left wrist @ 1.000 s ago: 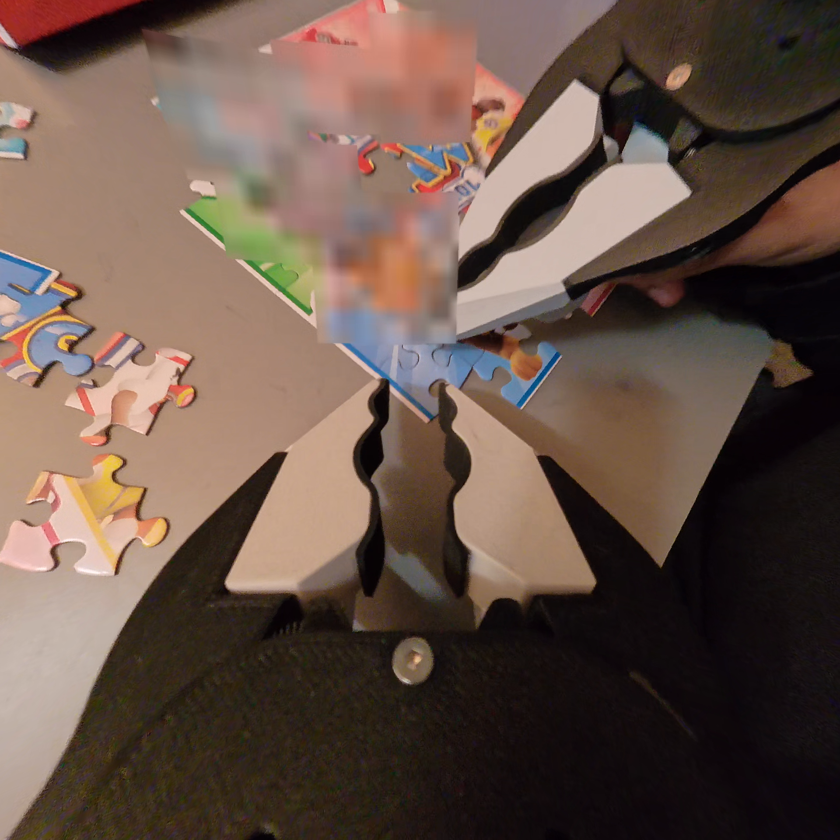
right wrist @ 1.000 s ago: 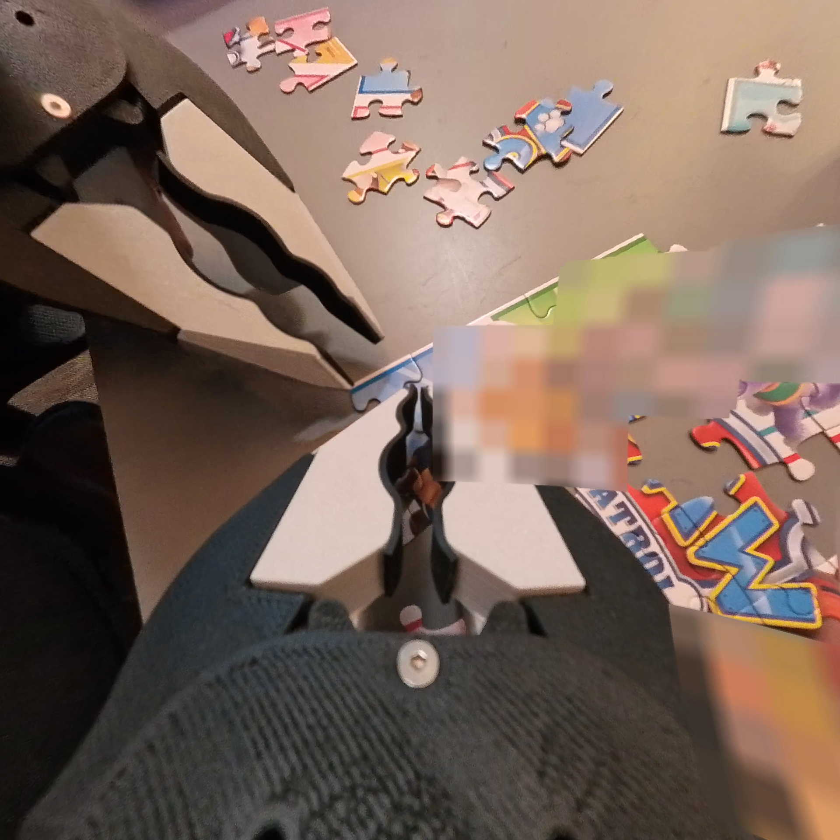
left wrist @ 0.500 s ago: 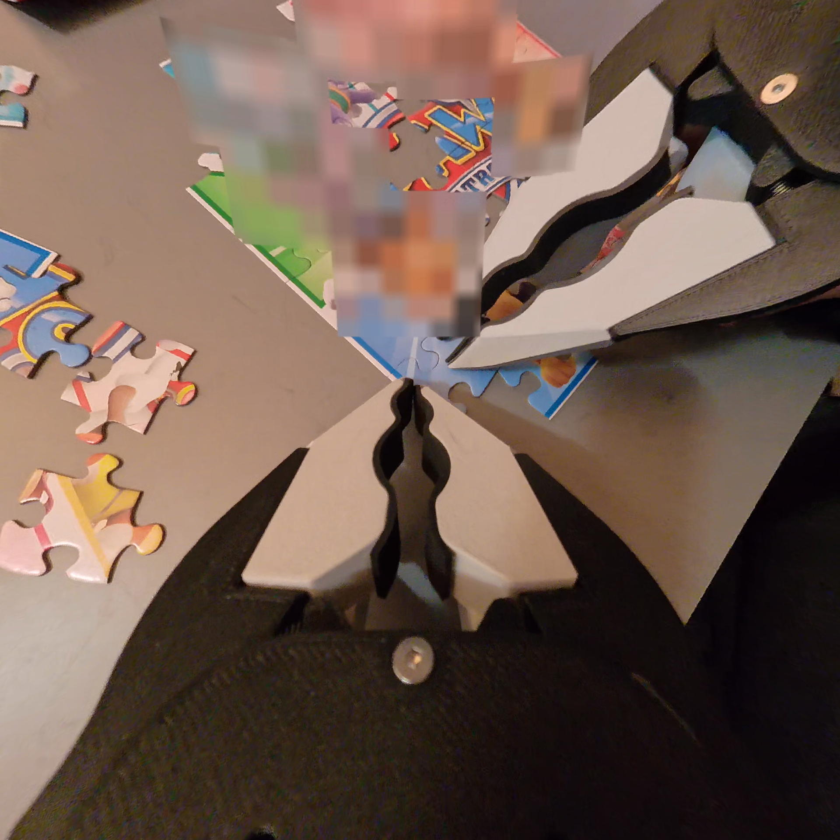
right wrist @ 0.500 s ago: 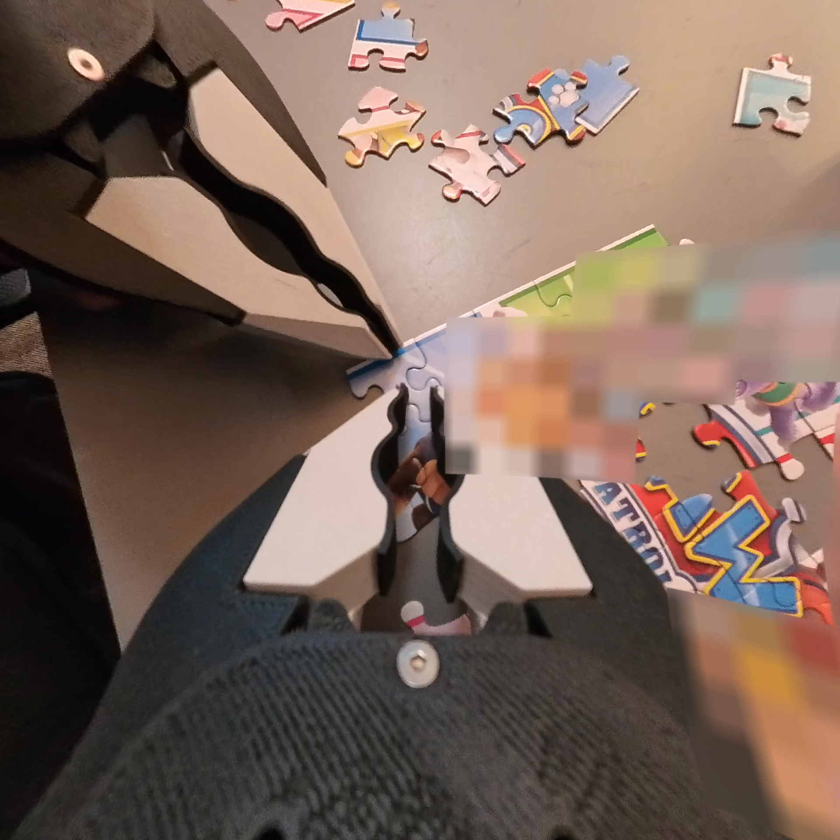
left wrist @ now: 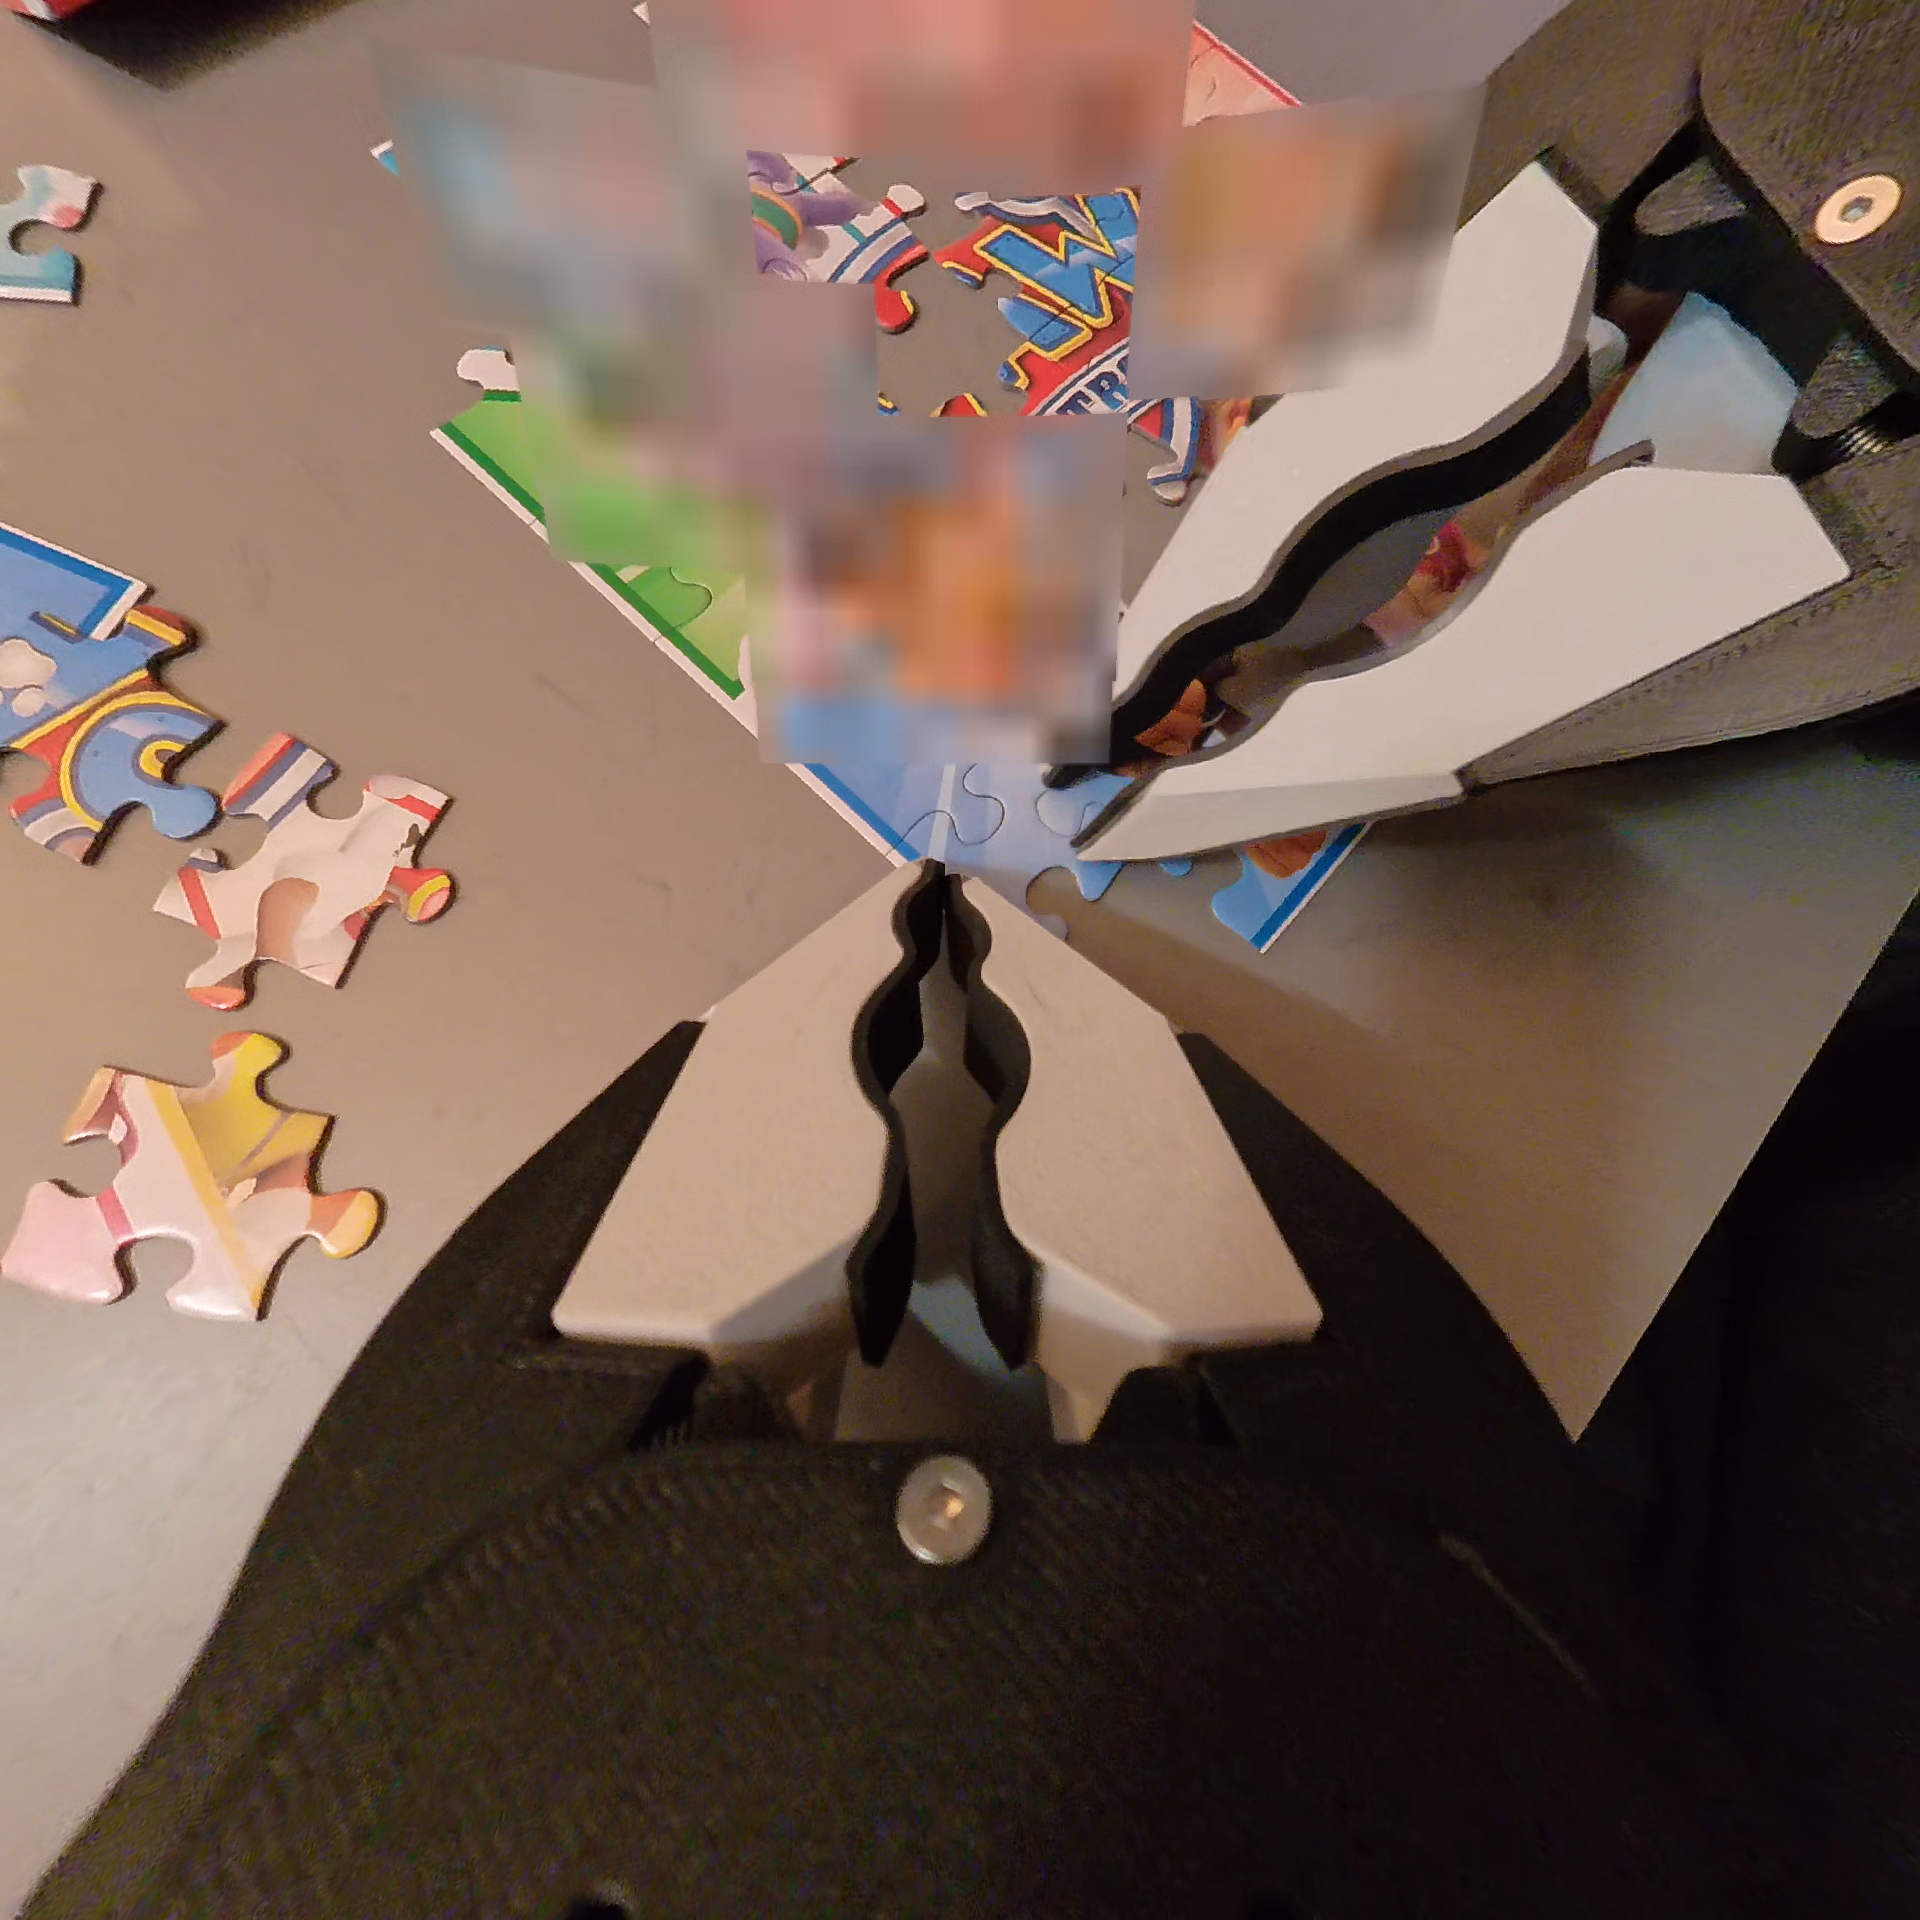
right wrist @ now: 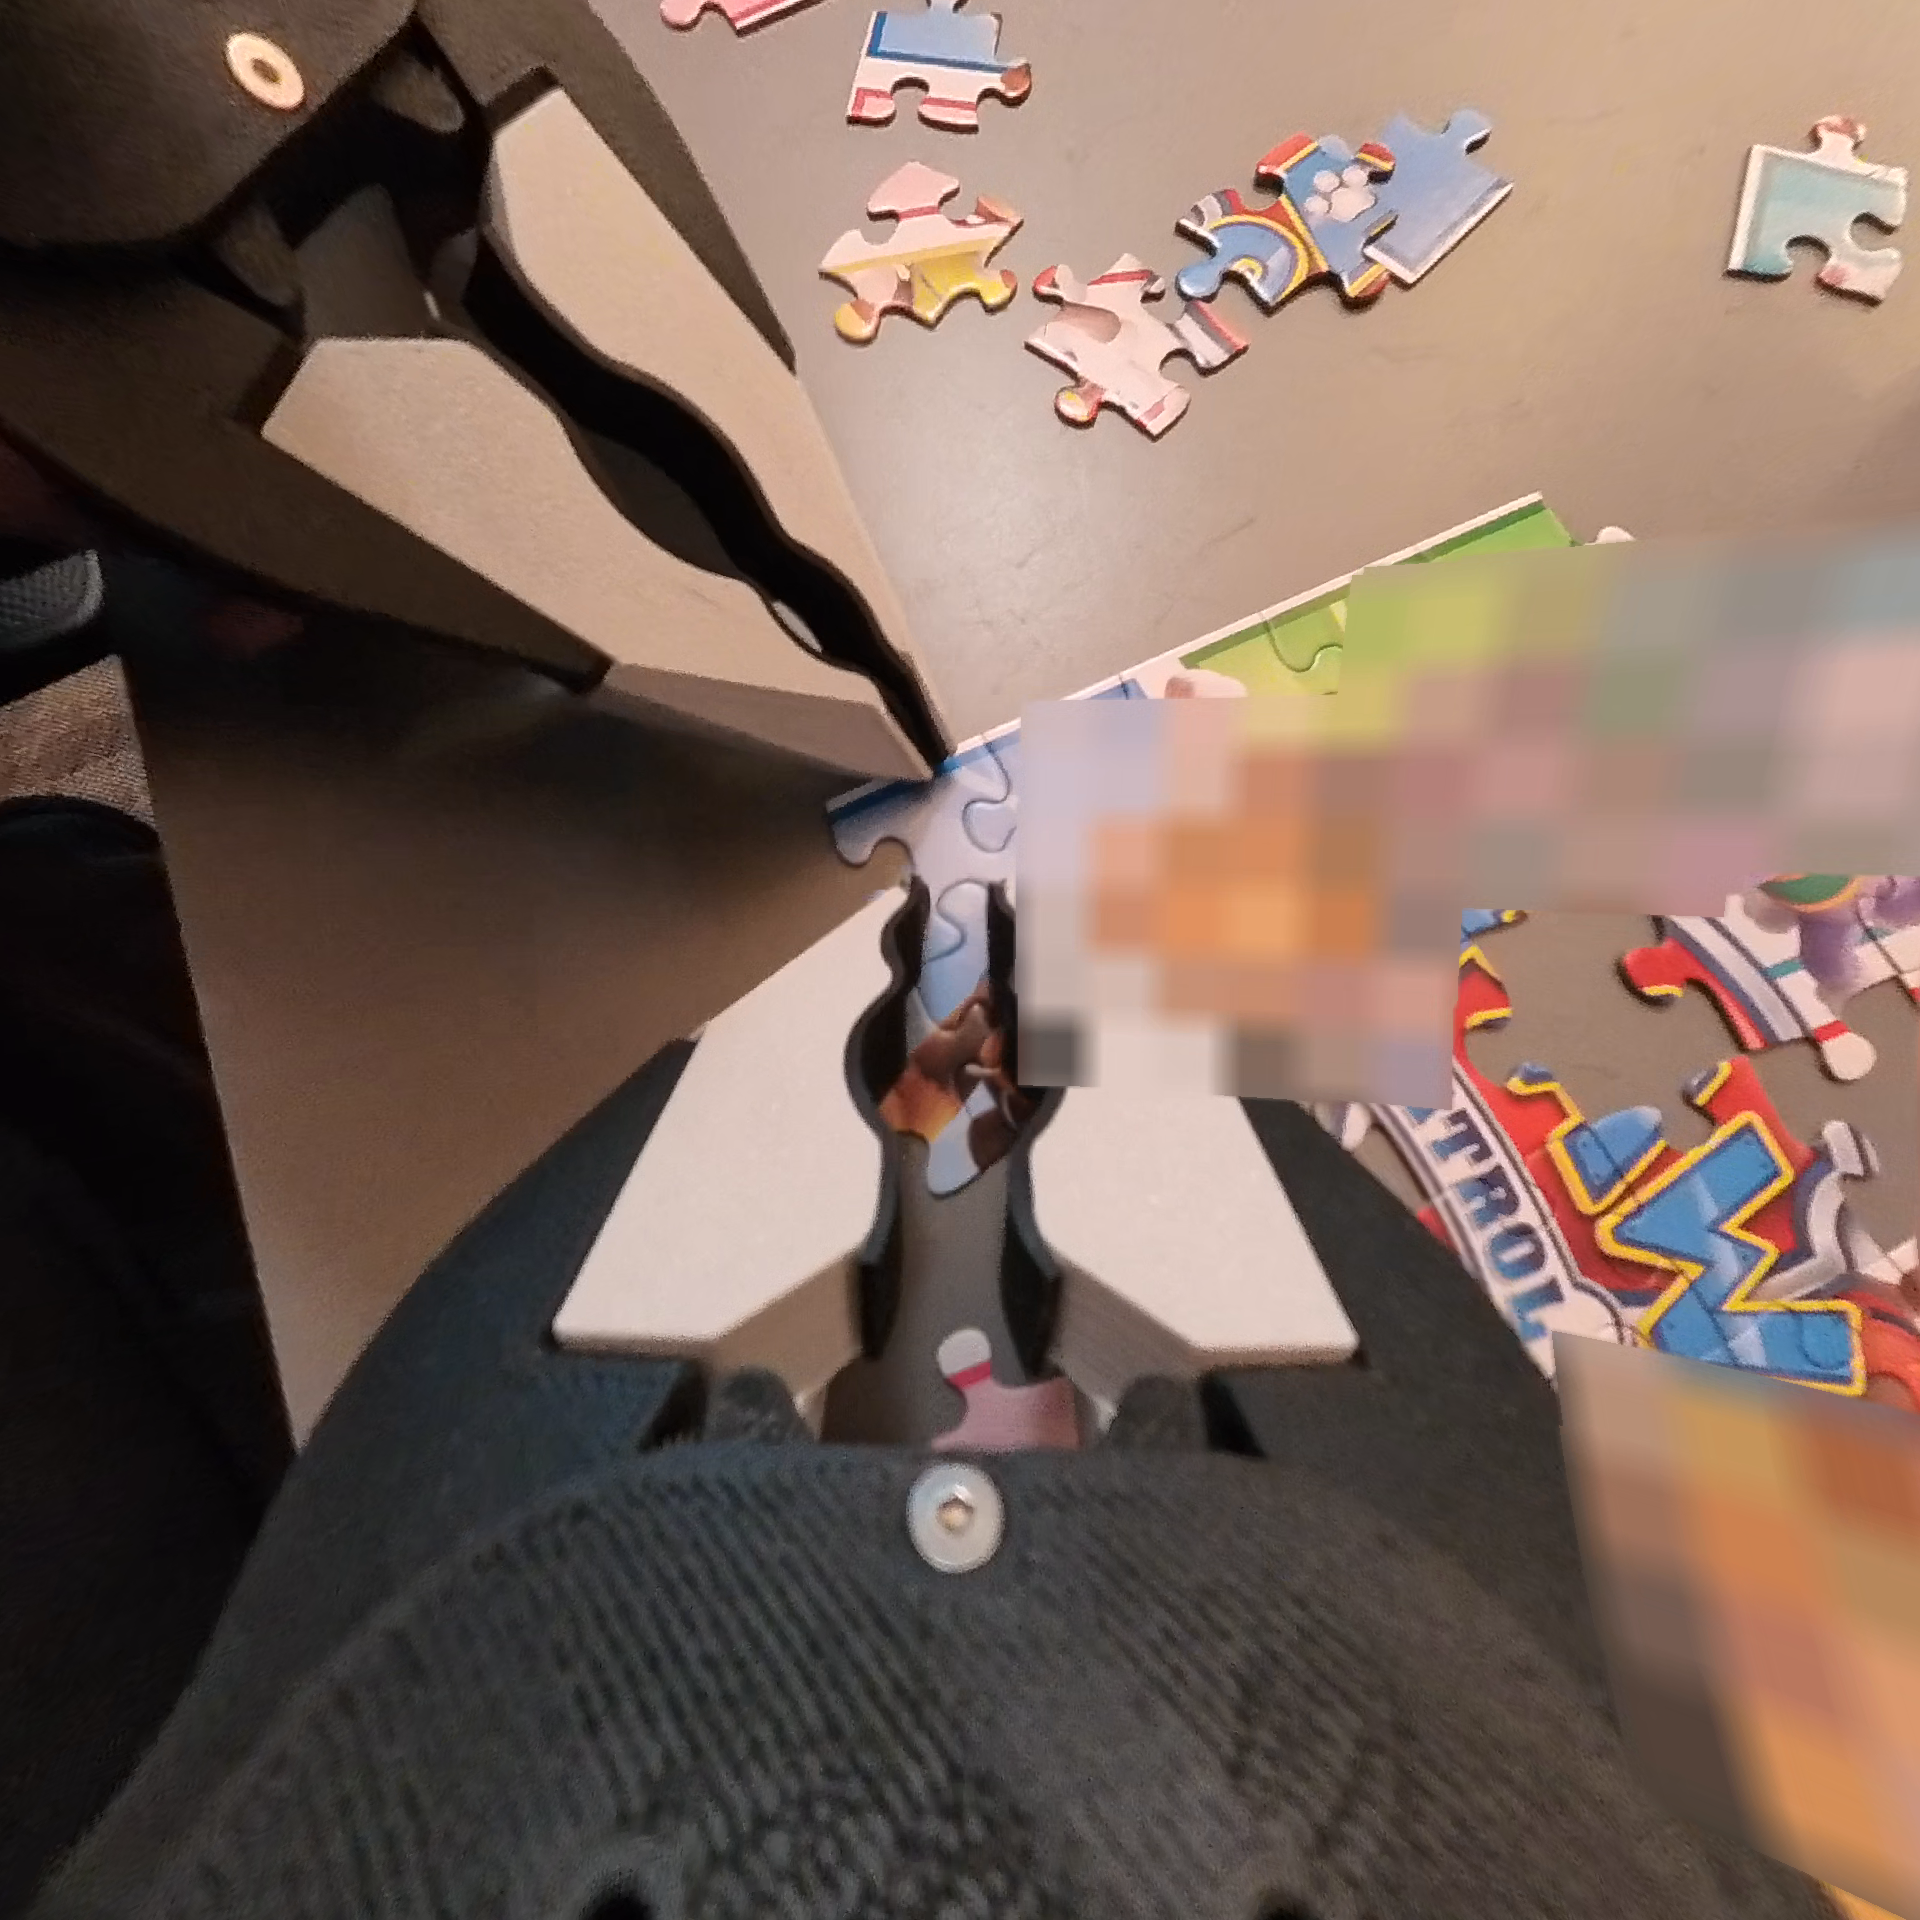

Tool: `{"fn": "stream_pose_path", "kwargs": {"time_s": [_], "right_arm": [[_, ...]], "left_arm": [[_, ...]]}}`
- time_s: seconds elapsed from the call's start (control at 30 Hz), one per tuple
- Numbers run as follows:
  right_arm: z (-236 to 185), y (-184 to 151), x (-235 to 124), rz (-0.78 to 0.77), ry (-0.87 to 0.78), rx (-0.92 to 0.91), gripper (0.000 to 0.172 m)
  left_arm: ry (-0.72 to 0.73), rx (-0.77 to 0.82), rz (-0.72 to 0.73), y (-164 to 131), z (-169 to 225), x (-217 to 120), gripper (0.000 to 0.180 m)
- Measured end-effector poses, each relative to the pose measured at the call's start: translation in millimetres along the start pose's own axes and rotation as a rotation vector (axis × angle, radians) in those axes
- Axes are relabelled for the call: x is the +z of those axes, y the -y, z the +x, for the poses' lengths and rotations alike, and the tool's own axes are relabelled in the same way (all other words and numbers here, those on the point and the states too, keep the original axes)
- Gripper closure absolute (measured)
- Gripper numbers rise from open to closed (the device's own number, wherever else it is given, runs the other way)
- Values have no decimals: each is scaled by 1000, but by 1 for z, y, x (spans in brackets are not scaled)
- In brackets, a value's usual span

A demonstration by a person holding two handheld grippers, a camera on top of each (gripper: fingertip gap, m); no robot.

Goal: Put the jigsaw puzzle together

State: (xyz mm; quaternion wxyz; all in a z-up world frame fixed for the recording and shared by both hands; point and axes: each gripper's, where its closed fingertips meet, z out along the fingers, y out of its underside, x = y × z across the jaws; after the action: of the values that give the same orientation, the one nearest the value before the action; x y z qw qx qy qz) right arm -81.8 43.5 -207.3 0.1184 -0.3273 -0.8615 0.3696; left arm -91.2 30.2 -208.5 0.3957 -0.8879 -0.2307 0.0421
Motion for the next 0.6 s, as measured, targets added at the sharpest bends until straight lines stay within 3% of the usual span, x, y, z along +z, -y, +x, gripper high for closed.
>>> {"fn": "stream_pose_path", "kwargs": {"time_s": [0.03, 0.17, 0.37, 0.47, 0.6], "right_arm": [[-1, -1, -1, -2, 4, -5, 160], [-14, -6, -5, -31, 53, -45, 151], [-18, -1, -15, 39, 91, 3, 155], [-15, -10, -17, -3, 74, 2, 158], [-2, 2, -48, 140, -28, 12, 166]], "left_arm": [[-1, -1, 0, 0, 0, 0, 180], [-8, -8, -1, 0, 0, 0, 180], [-24, -26, -2, 0, 0, 0, 180], [-24, -26, -3, -1, 0, 0, 180], [-15, -19, -5, -1, 0, 0, 180]]}}
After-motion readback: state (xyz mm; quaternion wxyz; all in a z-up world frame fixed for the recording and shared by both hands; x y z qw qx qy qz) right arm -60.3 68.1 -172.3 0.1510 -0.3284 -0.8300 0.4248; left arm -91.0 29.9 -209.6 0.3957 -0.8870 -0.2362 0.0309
